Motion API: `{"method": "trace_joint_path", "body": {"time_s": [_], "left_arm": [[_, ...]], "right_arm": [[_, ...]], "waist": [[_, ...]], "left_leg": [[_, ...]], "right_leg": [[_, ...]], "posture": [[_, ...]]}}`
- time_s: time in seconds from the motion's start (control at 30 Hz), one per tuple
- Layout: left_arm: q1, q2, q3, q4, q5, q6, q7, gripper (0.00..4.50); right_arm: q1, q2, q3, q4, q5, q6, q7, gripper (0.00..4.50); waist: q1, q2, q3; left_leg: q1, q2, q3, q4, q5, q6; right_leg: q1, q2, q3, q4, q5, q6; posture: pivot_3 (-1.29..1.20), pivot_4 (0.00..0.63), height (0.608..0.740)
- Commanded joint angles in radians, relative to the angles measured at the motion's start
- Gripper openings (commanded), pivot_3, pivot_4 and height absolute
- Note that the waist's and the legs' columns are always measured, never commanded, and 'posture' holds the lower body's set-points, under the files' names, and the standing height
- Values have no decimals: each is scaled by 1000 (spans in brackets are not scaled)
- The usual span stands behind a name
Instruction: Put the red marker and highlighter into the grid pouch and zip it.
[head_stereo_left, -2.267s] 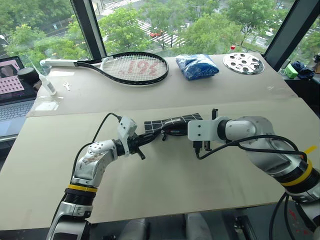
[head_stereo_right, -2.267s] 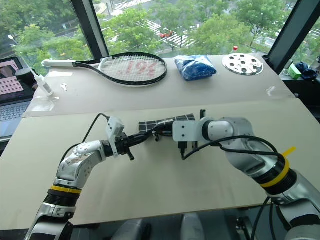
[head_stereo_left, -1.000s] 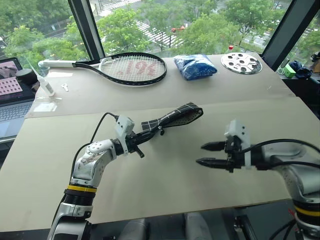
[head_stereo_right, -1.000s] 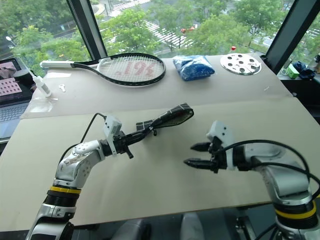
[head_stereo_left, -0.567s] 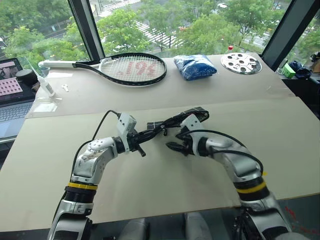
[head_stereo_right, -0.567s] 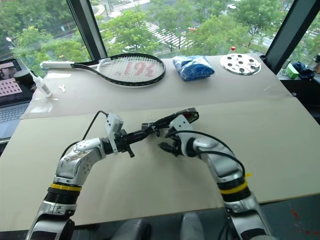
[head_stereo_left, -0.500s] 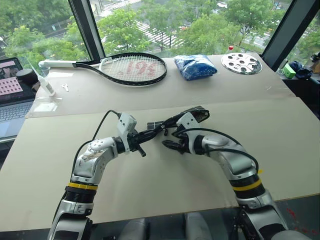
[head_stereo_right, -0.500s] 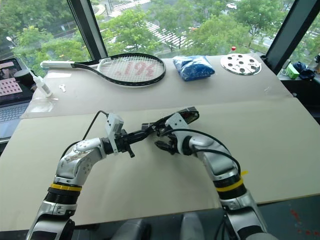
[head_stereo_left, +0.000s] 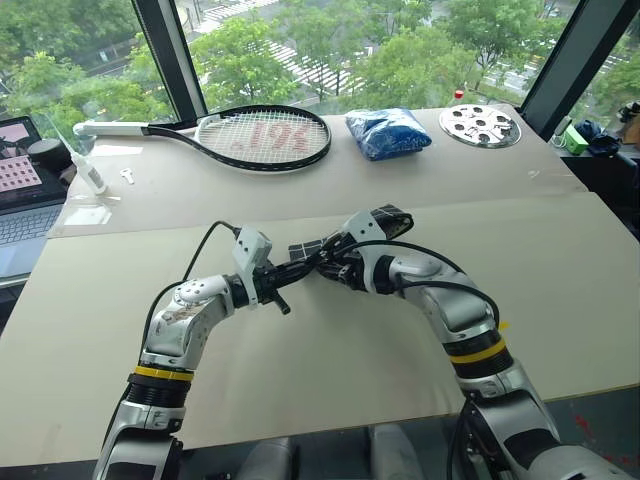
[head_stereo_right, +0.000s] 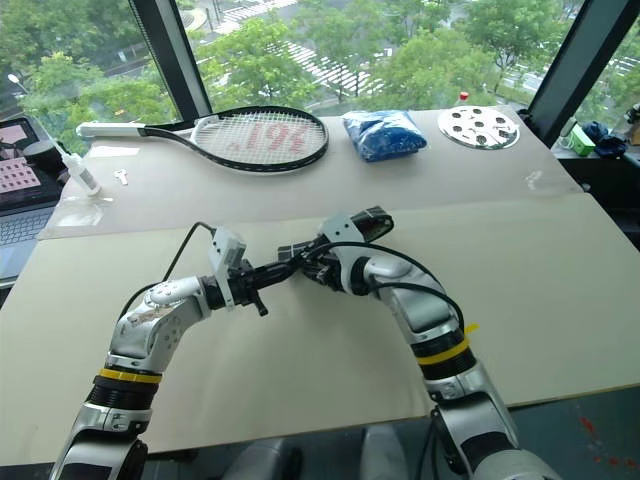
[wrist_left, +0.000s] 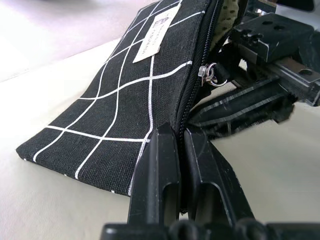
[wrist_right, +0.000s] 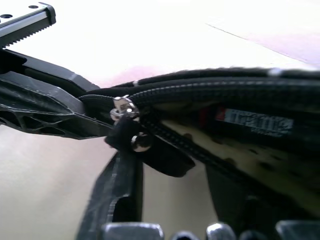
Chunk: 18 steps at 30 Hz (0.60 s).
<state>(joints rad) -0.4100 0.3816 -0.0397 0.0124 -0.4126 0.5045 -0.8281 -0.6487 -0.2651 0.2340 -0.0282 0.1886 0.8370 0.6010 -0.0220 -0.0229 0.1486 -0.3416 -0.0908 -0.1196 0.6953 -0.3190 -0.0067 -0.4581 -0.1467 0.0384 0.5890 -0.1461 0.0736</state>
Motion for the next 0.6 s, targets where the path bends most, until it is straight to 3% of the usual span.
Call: {"method": "trace_joint_path", "body": {"time_s": [0.03,0.07,0.1,0.33,0.6], "left_arm": [[2,6,2,-36,-7,-5,-3,0],[2,7,2,-34,-6,-6,-3,0],[2,7,2,-33,-5,-7,-3,0],[-3,5,1,-25,-1,-12,0,0],[0,9,-1,-24,-1,-15,-1,0]], "right_arm": [[-15,6,-27,-28,24,-25,8,478],[-13,5,-26,-31,25,-27,12,114],[-12,4,-25,-33,26,-26,12,42],[22,-61,-27,-74,28,-5,30,42],[161,-388,-193,-98,3,-71,77,42]], "waist": [[0,0,0],[-1,0,0],[-1,0,0],[0,0,0],[9,0,0]], "left_leg": [[0,0,0,0,0,0],[0,0,0,0,0,0],[0,0,0,0,0,0],[0,0,0,0,0,0],[-1,0,1,0,0,1]], "right_leg": [[0,0,0,0,0,0],[0,0,0,0,0,0],[0,0,0,0,0,0],[0,0,0,0,0,0],[0,0,0,-2,0,1]], "posture": [[0,150,740],[0,150,740],[0,150,740],[0,150,740],[0,150,740]]}}
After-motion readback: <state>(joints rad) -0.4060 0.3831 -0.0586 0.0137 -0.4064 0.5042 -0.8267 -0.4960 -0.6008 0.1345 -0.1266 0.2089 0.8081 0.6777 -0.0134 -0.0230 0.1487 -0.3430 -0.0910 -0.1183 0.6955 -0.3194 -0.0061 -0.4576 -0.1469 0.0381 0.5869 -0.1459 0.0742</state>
